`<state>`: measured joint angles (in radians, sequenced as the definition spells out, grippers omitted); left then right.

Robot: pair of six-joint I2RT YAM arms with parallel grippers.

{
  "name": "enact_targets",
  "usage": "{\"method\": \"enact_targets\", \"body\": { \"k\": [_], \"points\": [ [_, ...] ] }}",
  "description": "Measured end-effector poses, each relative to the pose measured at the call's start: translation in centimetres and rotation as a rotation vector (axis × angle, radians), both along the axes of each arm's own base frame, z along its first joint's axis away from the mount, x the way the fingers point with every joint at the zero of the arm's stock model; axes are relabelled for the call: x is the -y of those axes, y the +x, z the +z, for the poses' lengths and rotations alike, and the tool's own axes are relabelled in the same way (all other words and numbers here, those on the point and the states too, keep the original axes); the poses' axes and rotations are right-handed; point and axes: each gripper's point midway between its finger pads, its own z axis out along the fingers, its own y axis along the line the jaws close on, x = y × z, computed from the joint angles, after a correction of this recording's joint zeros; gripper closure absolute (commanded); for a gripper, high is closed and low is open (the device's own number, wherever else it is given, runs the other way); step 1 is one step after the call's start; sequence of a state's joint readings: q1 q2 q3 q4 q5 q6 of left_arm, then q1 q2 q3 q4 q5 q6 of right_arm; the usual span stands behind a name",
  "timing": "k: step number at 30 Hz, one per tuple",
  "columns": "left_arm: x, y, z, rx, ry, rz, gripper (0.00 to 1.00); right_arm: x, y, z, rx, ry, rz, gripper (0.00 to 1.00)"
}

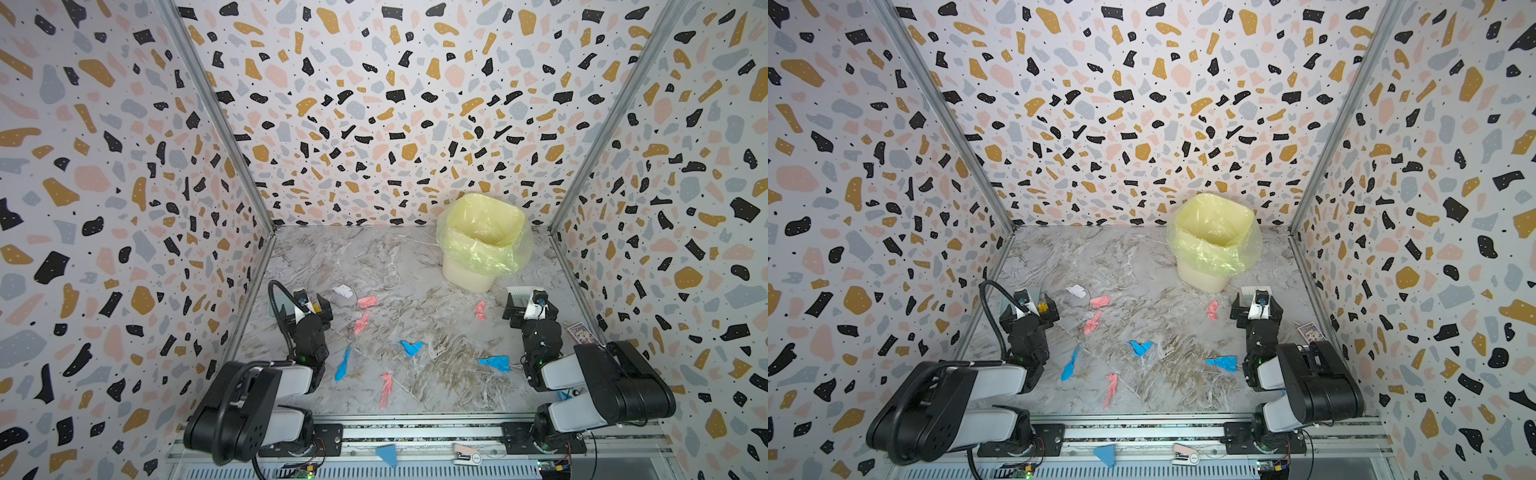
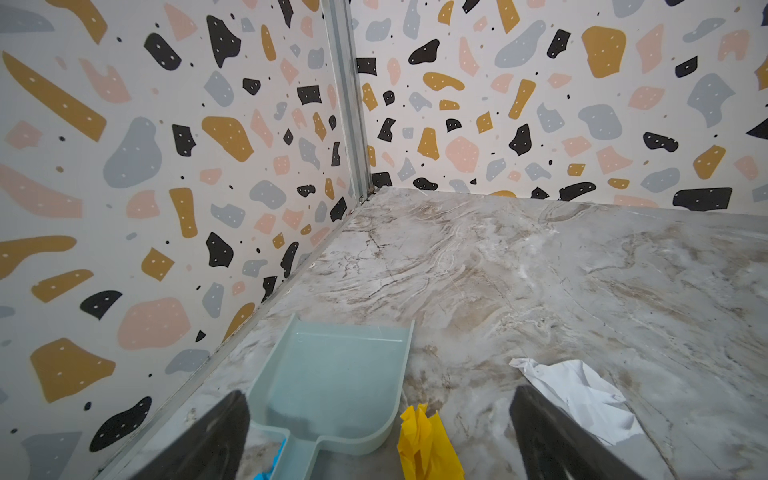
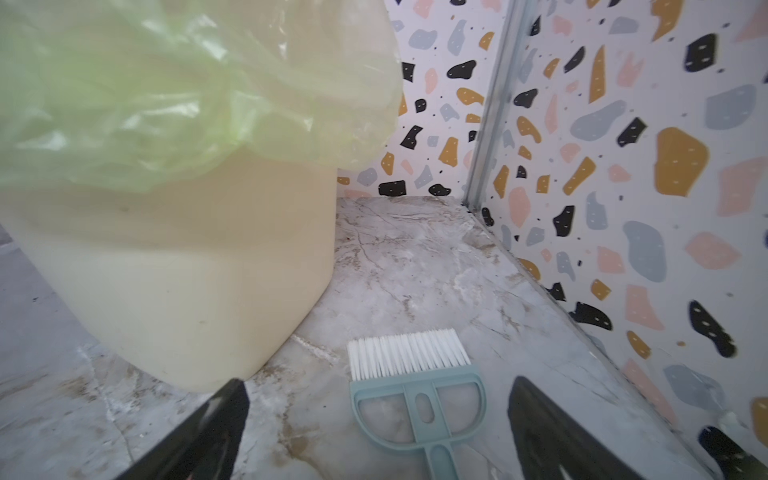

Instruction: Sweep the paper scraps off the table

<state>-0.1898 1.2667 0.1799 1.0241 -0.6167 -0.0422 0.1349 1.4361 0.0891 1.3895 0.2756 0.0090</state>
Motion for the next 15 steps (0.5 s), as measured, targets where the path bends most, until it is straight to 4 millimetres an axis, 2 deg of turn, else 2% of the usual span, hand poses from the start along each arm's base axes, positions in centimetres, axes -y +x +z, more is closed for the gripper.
{"method": "enact_targets", "body": {
  "k": [3,6,8,11,15],
  "points": [
    [0.4,1.0,4.3,0.069,-0.028,-0.011,0.00,-0.5,-0.1,1.8,0.011,0.014,-0.015,0.01],
    [0.8,1.5,7.7,0.118,-0.050,-0.033,0.00,-0.1,0.9,5.8,0.063,0.063,-0.053,0.01],
    [1.0,1.9,8.6,0.102,-0.051,-0.043,0.00,0.1,1.4,8.6,0.089,0.092,-0.073,0.01],
    [1.5,2.8,8.8,0.037,-0.045,-0.063,0.00,0.4,2.4,11.8,0.087,0.120,-0.094,0.01],
    [2.3,3.8,9.0,-0.023,-0.053,-0.098,0.00,0.7,4.5,15.5,0.057,0.156,-0.101,0.01]
  ]
}}
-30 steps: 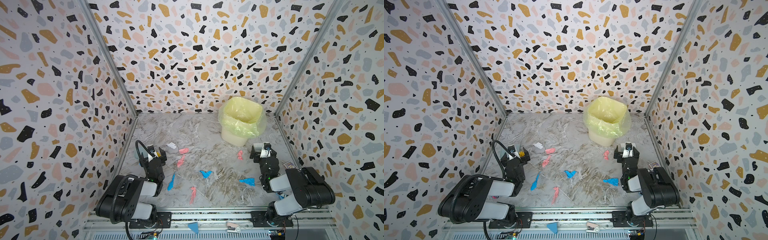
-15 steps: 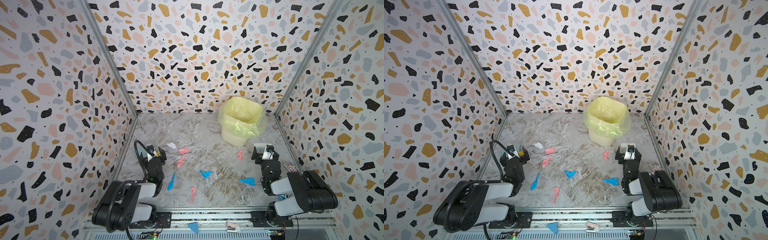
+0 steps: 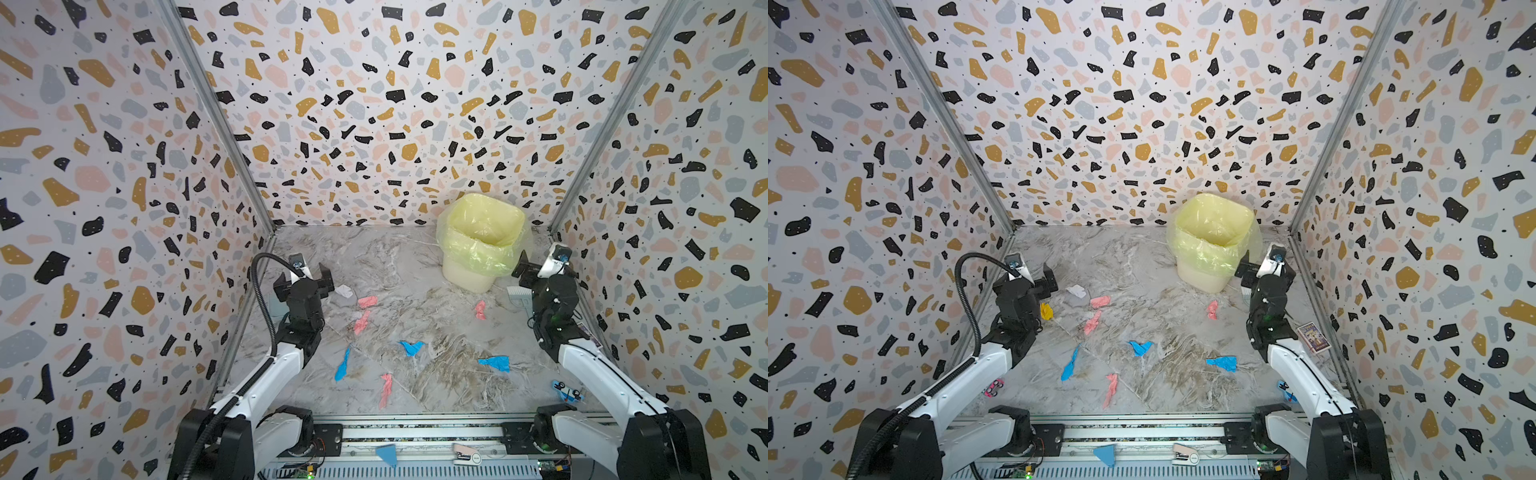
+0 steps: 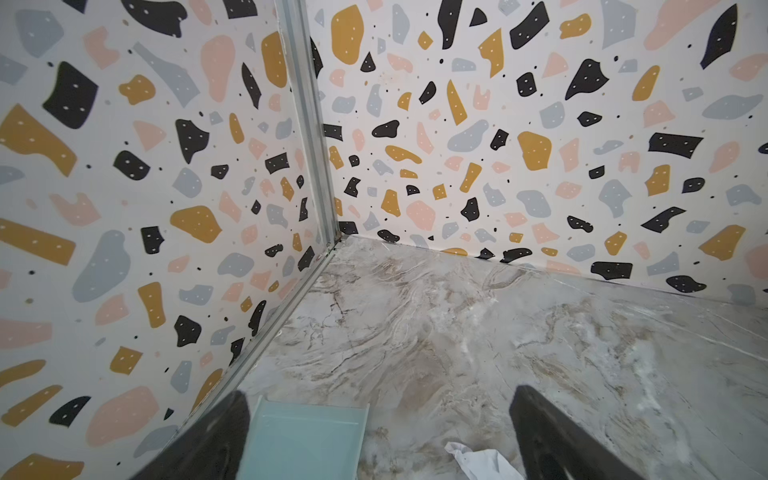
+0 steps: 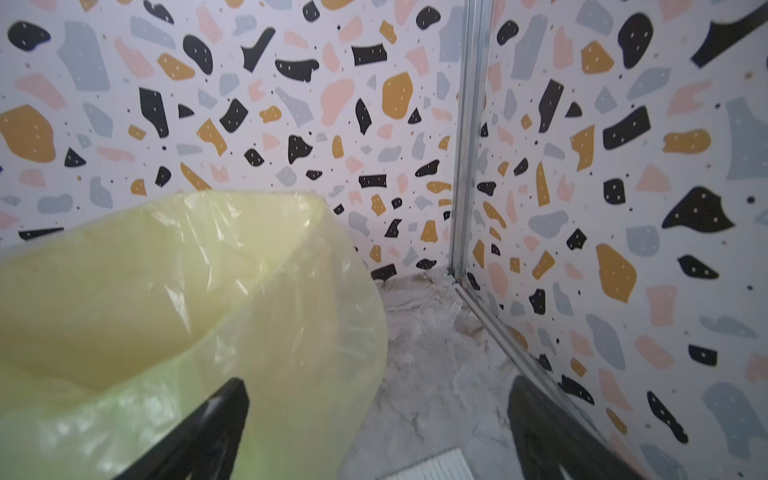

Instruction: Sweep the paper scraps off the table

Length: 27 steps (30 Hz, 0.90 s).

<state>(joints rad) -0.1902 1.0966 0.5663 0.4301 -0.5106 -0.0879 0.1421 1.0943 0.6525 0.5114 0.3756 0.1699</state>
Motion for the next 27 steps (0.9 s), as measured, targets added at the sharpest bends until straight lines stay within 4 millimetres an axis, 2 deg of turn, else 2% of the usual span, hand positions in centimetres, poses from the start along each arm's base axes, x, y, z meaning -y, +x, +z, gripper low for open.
{"method": "enact_targets", "body": {
  "k": [3,5,11,16,27],
  "points": [
    [0.8,0.6,-0.3,-0.036,-0.021,-0.035,0.00,0.6,2.4,1.8,-0.035,0.045,0.010,0.01],
    [1.2,0.8,-0.8,-0.058,-0.041,-0.054,0.00,1.1,4.1,2.0,-0.061,0.089,0.028,0.01],
    [2.2,1.1,-2.4,-0.108,-0.085,-0.099,0.00,2.4,7.9,0.9,-0.122,0.216,0.092,0.00],
    [2.7,1.2,-2.6,-0.124,-0.098,-0.123,0.00,2.9,10.4,0.5,-0.138,0.304,0.172,0.02],
    [3.2,1.3,-3.2,-0.142,-0.122,-0.146,0.00,2.5,14.4,-0.4,-0.160,0.425,0.349,0.03]
  ]
}}
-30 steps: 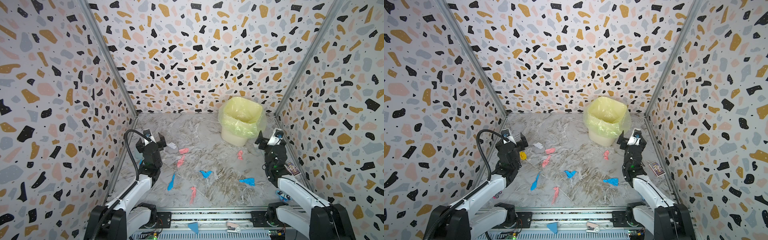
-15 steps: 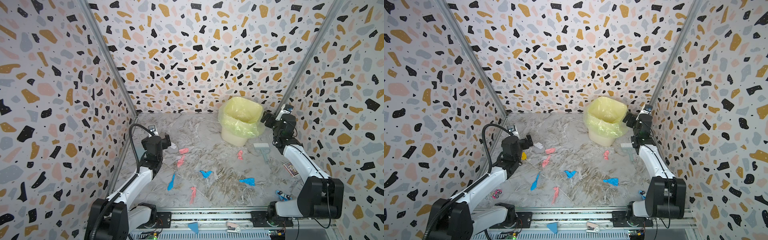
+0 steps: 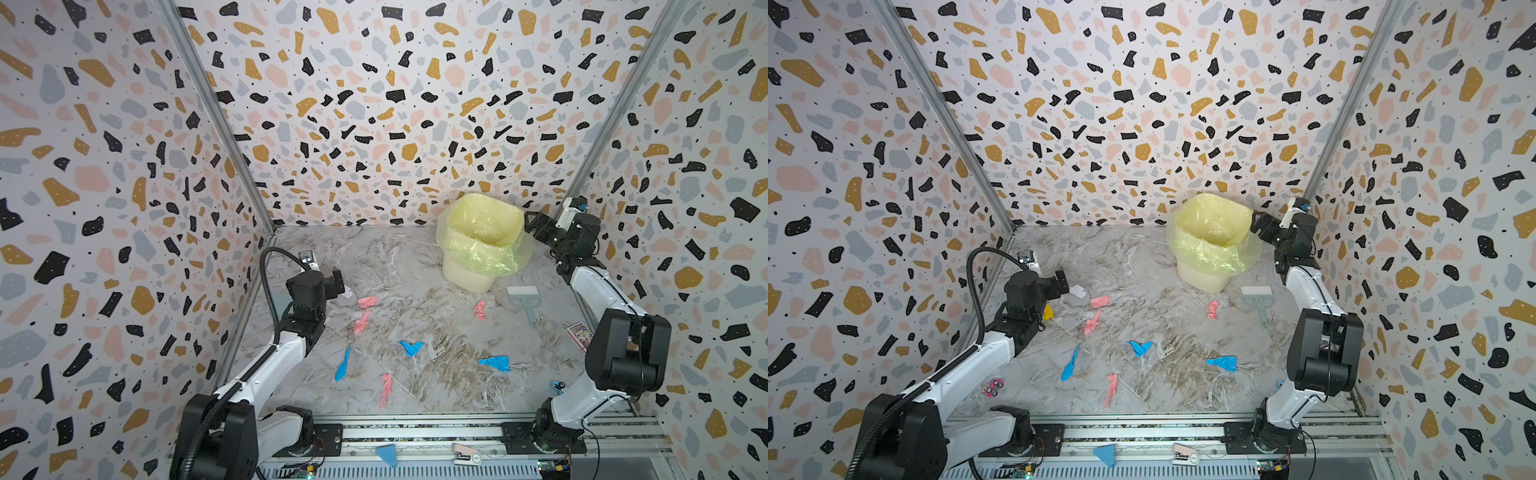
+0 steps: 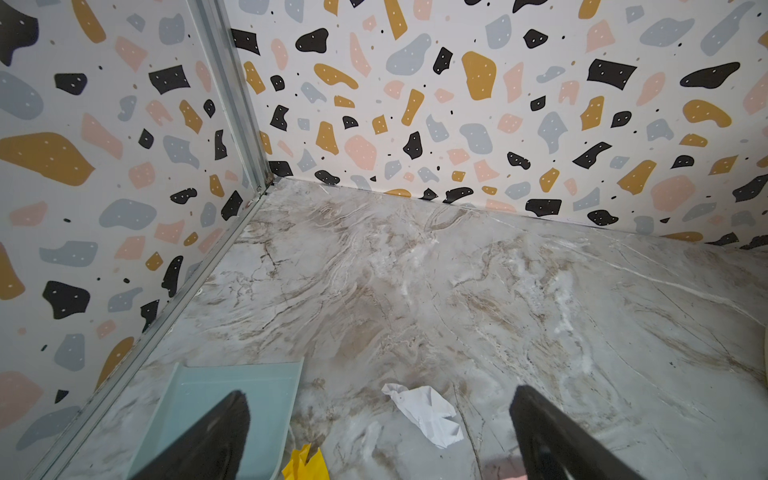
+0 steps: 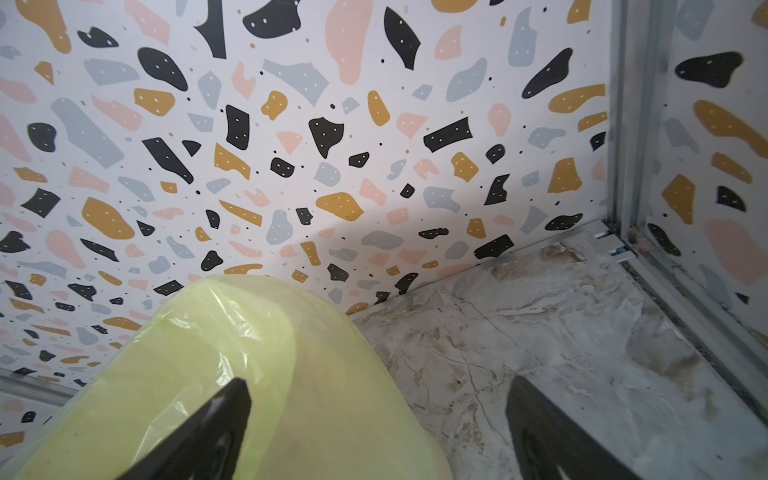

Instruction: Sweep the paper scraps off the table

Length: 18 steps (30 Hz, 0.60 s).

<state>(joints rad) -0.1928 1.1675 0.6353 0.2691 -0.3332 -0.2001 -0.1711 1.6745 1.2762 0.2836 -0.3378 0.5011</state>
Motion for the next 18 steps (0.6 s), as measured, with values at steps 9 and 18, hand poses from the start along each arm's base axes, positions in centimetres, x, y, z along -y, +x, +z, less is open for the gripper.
{"method": "enact_targets", "body": {
  "k": [9,18],
  "points": [
    [0.3,0.1,-0.7,-0.019,-0.015,-0.011,0.01,-1.3,2.9,0.2,-0.003,0.038,0.125,0.04],
    [0.5,0.1,-0.8,-0.022,-0.022,-0.015,0.01,-2.7,3.7,-1.3,-0.064,0.061,0.230,0.11]
  ]
}}
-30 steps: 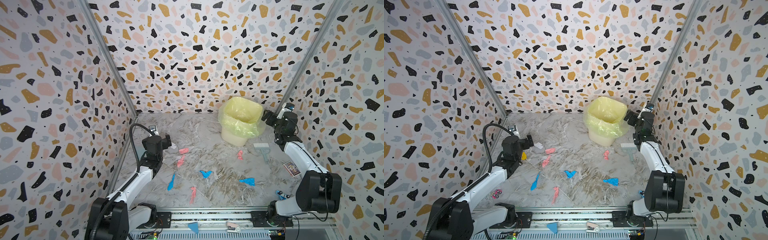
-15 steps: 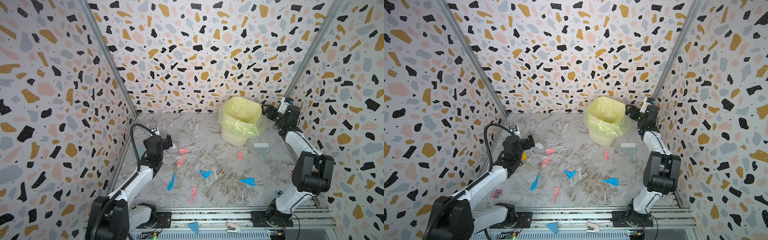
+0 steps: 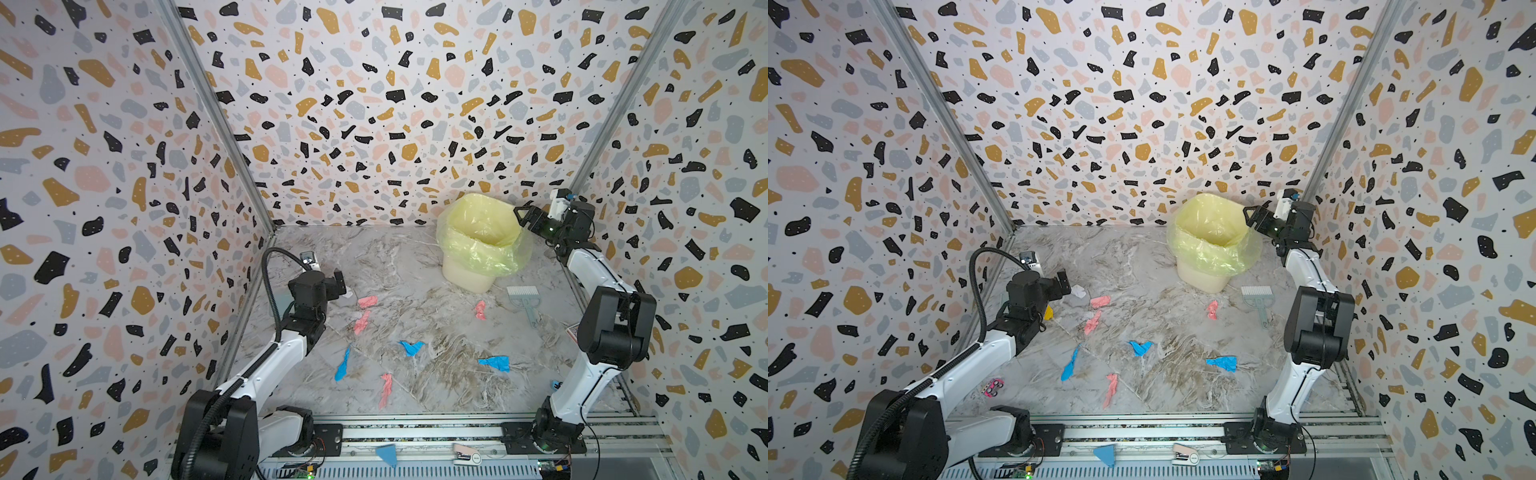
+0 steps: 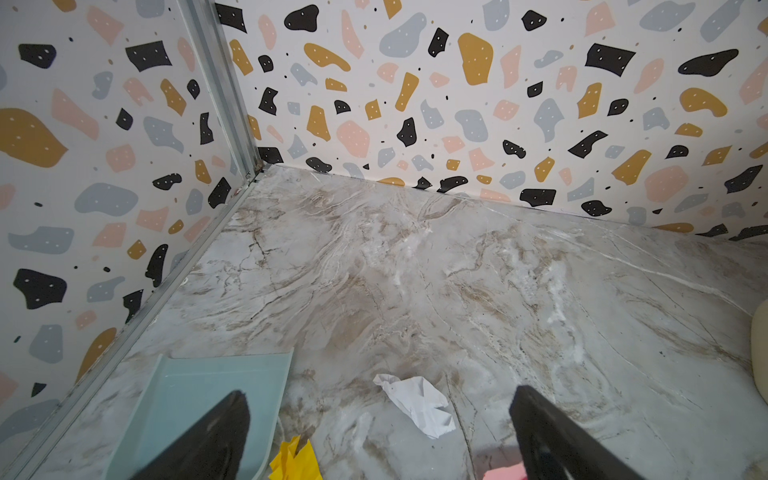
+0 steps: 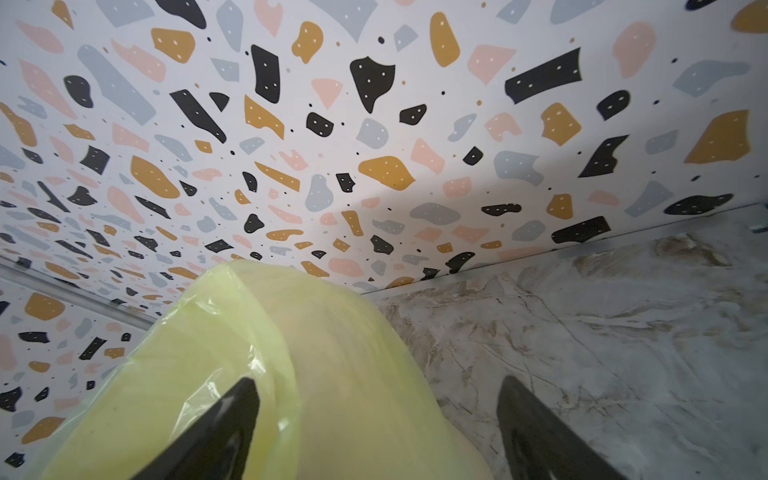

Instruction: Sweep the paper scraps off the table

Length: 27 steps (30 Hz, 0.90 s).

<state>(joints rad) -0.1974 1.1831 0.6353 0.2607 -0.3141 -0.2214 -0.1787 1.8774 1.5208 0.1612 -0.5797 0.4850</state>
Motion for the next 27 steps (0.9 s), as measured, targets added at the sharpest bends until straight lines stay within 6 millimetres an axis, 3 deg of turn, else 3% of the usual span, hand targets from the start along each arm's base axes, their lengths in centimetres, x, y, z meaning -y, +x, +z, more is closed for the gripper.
{"method": "enact_targets", "body": {
  "k": [10,19,27],
  "points": [
    [0.0,0.0,-0.8,-0.028,0.006,0.000,0.00,-1.4,0.2,0.0,-0.013,0.001,0.091,0.14],
    [0.0,0.0,-0.9,-0.031,0.006,-0.002,0.00,-3.5,0.0,-1.6,-0.055,-0.005,0.154,0.20],
    [0.0,-0.2,-1.4,-0.054,0.016,-0.006,0.00,-4.5,-0.3,-1.8,-0.054,-0.018,0.194,0.24]
  ]
}}
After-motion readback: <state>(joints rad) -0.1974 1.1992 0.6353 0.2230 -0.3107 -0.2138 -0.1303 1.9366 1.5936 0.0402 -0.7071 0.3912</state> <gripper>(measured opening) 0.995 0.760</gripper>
